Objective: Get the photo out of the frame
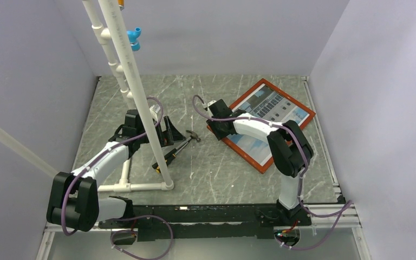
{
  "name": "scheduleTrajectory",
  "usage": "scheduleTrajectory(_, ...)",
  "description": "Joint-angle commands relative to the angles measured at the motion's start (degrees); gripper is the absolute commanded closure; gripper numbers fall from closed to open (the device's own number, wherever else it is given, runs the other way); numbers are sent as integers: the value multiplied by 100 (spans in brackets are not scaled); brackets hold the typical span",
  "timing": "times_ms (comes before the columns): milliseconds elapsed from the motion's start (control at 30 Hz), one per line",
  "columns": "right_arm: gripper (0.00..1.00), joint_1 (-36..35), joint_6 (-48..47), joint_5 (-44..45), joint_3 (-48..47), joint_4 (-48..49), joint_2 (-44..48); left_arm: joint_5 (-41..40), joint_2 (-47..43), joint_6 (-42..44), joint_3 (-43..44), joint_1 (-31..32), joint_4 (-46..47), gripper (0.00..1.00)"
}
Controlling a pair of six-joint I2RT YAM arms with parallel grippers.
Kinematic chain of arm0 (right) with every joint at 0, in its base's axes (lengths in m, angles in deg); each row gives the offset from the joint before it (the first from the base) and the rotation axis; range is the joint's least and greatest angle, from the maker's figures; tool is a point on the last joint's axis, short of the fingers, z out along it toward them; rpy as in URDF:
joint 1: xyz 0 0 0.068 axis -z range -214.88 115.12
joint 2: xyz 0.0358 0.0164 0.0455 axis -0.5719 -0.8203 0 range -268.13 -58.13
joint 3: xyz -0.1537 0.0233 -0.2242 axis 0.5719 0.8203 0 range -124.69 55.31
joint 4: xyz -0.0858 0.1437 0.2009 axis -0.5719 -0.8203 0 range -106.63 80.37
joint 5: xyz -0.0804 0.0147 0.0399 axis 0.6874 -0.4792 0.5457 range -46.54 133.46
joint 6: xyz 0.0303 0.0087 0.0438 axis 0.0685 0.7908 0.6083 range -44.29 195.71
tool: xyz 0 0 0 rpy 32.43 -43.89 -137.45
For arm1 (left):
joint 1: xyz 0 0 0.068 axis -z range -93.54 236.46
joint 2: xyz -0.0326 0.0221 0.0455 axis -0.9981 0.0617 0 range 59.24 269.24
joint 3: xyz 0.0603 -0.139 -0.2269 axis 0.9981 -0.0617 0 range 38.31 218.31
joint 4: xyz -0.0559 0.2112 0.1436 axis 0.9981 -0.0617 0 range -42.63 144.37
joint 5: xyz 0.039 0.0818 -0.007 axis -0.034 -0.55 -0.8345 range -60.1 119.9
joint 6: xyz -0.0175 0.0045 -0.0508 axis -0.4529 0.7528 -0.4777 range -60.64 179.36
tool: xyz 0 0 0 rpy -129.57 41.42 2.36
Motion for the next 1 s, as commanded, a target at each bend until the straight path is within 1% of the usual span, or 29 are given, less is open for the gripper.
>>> scheduleTrajectory(0,57,26,-303,181,-90,32,-73,236,-15,-163,11,15,366,6)
scheduleTrajectory(167,58,16,-284,169,83,220,-210,367,117,-339,-32,10,490,6)
scheduleTrajectory(333,63,-200,-407,402,323,549,-163,468,275,-746,-35,-86,1026,6)
scheduleTrajectory(367,66,-274,-448,473,367,652,-132,470,303,-873,-66,-129,1151,6)
scheduleTrajectory(467,78,-464,-605,560,418,805,-77,596,386,-1396,-275,-281,1709,6)
scheduleTrajectory(533,84,-539,-665,618,472,912,-30,713,461,-1742,-441,-374,2138,7)
scheduleTrajectory(633,100,-587,-683,610,547,1024,98,861,557,-2138,-620,-475,2714,7)
scheduleTrajectory(700,100,-600,-686,471,690,1156,334,894,641,-2251,-628,-481,2843,7)
scheduleTrajectory(833,100,-599,-729,-498,1165,1581,996,887,969,-2594,-515,-374,3178,7)
scheduleTrajectory(900,100,-608,-608,-802,1409,1770,1347,938,1289,-2691,-354,-273,3285,9)
scheduleTrajectory(967,100,-607,-511,-1084,1713,2043,1659,933,1584,-2995,-400,-235,3753,12)
